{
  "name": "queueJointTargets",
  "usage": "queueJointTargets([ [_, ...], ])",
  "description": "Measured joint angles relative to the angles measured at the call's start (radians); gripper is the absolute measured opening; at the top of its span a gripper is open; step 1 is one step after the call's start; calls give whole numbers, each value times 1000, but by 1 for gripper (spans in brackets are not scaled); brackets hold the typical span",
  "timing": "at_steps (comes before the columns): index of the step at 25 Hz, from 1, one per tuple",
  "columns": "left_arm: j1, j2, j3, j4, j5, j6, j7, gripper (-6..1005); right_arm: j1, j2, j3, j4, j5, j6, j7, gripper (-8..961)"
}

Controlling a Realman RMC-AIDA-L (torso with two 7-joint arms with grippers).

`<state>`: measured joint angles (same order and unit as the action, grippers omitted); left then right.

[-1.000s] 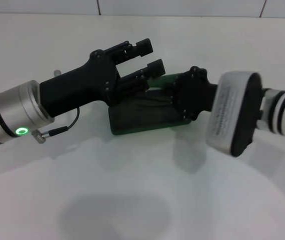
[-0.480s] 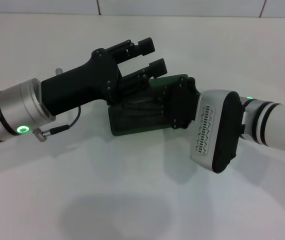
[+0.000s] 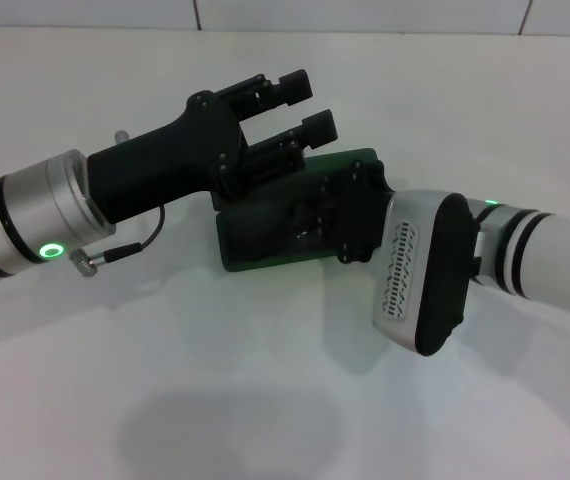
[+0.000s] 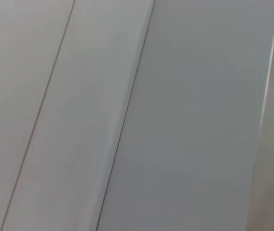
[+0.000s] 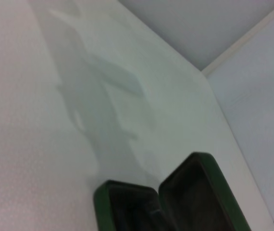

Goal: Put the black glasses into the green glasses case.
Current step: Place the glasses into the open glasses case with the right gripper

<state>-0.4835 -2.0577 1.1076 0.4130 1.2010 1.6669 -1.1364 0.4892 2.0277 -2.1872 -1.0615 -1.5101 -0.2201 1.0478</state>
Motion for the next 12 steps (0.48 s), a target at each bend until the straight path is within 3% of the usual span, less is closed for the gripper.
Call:
queueJointTargets([
  [12, 1, 3, -2, -1, 0, -13, 5, 623, -7, 0, 13, -6, 148, -43, 8, 157],
])
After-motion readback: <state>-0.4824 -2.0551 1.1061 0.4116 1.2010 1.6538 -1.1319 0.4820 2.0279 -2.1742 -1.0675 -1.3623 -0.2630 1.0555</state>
